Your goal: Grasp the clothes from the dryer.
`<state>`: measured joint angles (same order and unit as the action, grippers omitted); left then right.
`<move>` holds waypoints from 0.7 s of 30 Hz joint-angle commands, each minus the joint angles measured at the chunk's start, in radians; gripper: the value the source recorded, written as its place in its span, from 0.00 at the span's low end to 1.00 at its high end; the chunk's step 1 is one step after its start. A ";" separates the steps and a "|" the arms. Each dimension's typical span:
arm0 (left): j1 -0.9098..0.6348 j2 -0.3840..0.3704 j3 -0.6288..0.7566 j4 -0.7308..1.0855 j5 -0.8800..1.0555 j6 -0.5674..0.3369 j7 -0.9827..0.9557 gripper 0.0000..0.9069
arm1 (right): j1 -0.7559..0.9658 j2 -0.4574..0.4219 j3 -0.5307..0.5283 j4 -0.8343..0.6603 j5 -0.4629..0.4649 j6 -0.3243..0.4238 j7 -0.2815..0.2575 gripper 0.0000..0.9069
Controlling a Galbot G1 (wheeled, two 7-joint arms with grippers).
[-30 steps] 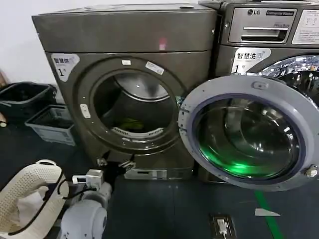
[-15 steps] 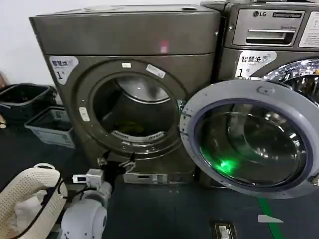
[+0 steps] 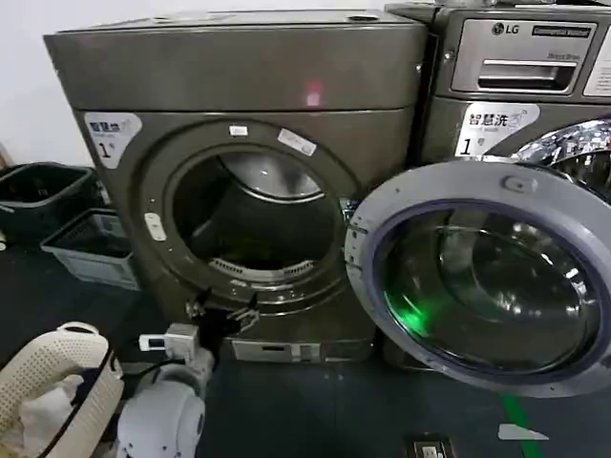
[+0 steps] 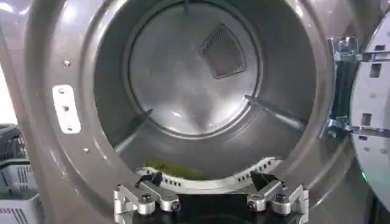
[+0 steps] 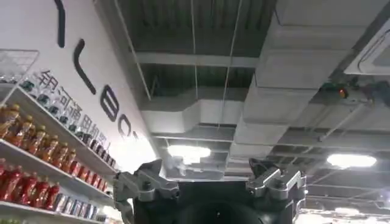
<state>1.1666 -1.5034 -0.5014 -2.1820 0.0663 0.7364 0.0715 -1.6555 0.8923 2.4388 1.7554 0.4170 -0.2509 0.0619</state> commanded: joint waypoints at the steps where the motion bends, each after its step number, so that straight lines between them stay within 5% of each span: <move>1: 0.000 0.000 0.000 -0.006 0.002 0.049 0.000 1.00 | 0.000 -0.001 -0.001 0.001 0.000 0.000 -0.001 1.00; 21: 0.000 0.000 0.000 -0.004 0.003 0.049 0.000 1.00 | -0.011 0.003 0.004 0.002 0.001 0.000 -0.002 1.00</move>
<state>1.1664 -1.5039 -0.5018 -2.1864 0.0689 0.7364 0.0715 -1.6647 0.8952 2.4413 1.7581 0.4171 -0.2511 0.0600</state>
